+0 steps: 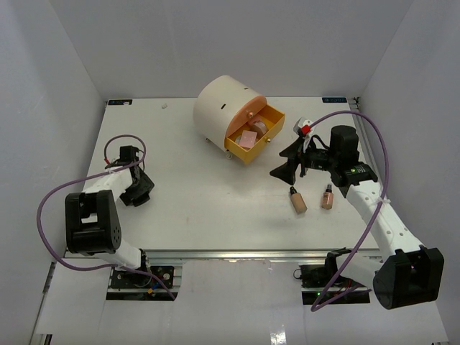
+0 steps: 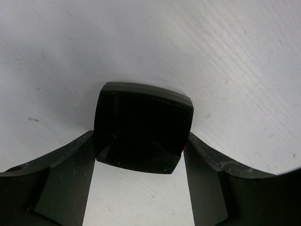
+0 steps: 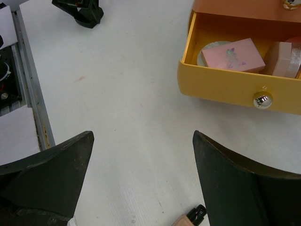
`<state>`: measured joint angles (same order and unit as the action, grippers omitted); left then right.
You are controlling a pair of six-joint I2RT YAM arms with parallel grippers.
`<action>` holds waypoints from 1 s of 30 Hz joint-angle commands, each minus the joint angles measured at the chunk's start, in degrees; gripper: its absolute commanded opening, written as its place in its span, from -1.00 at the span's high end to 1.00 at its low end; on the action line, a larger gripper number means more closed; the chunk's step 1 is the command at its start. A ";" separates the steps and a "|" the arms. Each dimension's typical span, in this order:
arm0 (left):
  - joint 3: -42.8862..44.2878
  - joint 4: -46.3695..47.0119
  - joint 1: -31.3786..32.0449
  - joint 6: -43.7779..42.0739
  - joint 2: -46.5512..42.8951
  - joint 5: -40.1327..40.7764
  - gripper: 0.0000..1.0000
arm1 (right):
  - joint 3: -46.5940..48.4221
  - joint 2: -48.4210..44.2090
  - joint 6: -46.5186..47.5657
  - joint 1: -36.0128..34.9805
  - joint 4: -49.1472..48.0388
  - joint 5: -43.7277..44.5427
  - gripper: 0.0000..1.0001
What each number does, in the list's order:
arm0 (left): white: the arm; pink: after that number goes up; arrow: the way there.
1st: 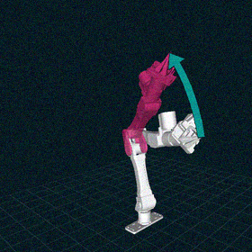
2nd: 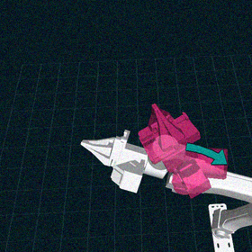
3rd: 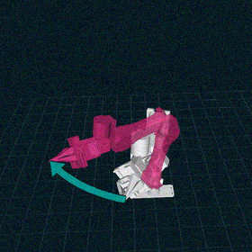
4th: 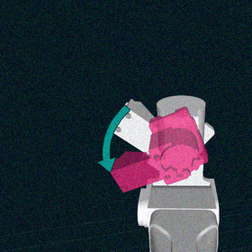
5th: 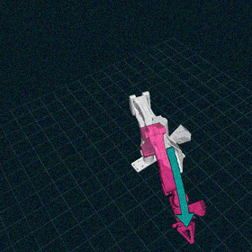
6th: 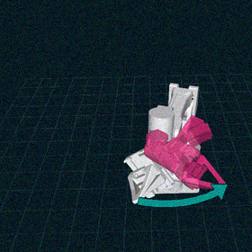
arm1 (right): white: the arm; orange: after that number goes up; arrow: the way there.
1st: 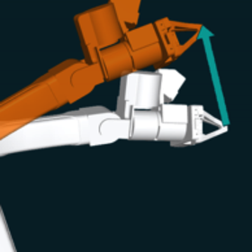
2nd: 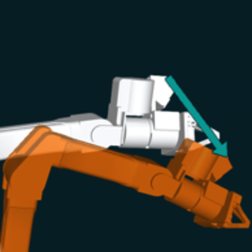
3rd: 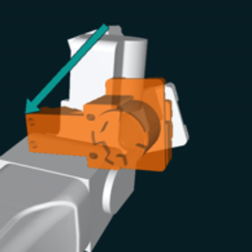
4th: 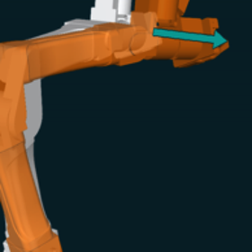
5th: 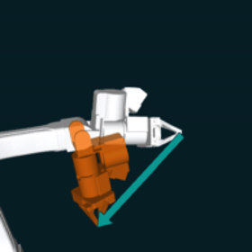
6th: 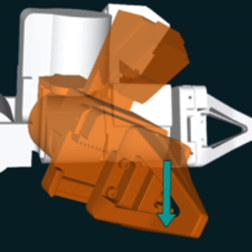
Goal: Organize the makeup
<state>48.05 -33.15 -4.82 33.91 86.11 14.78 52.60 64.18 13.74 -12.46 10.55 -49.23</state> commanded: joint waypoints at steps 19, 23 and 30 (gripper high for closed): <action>49.61 13.48 47.75 -26.82 15.08 -1.30 0.76 | -3.07 -3.71 0.47 13.74 -3.24 0.80 -0.86; 57.98 11.44 48.39 -31.61 21.25 5.09 0.62 | -3.76 -3.50 0.41 15.33 -3.99 0.71 -0.86; 58.02 11.36 50.19 -35.18 23.88 12.02 0.03 | -4.40 -2.95 0.32 16.69 -4.71 0.24 -0.86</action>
<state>104.14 -21.04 44.23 3.38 111.78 19.23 48.87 61.23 13.98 3.47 8.83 -48.14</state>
